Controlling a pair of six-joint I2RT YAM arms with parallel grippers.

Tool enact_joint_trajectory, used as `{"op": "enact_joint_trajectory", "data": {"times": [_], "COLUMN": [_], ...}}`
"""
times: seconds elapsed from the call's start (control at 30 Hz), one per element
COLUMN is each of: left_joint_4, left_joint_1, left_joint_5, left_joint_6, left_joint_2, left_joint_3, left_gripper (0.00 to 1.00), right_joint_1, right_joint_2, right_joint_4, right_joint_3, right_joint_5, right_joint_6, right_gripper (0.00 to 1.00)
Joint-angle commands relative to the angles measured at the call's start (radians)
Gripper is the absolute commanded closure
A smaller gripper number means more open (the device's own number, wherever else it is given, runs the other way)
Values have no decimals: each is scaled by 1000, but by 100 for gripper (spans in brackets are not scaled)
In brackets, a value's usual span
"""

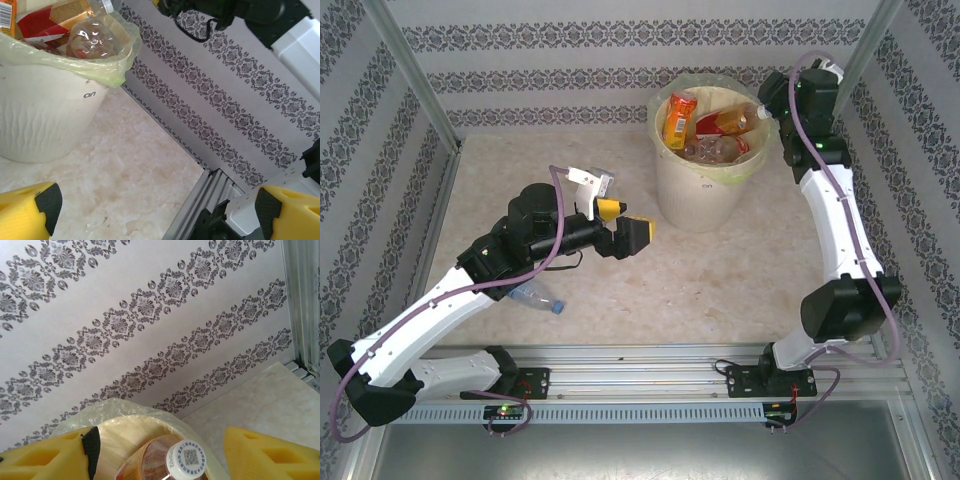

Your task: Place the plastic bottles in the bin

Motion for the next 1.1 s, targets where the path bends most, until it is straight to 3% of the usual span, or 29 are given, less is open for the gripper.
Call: {"op": "enact_joint_trajectory", "data": {"times": [0.0, 0.27, 0.5, 0.67, 0.87, 1.07], "left_joint_4": [-100, -349, -682, -823, -843, -725], "left_joint_1": [-18, -16, -14, 4, 129, 319], "left_joint_5": [-41, -200, -433, -552, -523, -354], "left_joint_6": [62, 91, -117, -366, -545, -506], "left_joint_2": [-4, -43, -49, -96, -204, -226], "left_joint_3": [23, 61, 68, -26, -220, -370], "left_gripper": [0, 0, 0, 0, 0, 0], "right_joint_1": [-5, 20, 116, 175, 277, 384], "right_joint_2": [-46, -196, -376, -454, -502, -533], "right_joint_4": [-92, -196, -323, -382, -443, -379], "right_joint_3": [19, -51, -162, -214, -288, -423], "right_joint_5": [-110, -330, -422, -599, -700, -734], "right_joint_6": [-67, -141, -185, -219, -241, -183], "right_gripper": [33, 29, 26, 22, 14, 6]}}
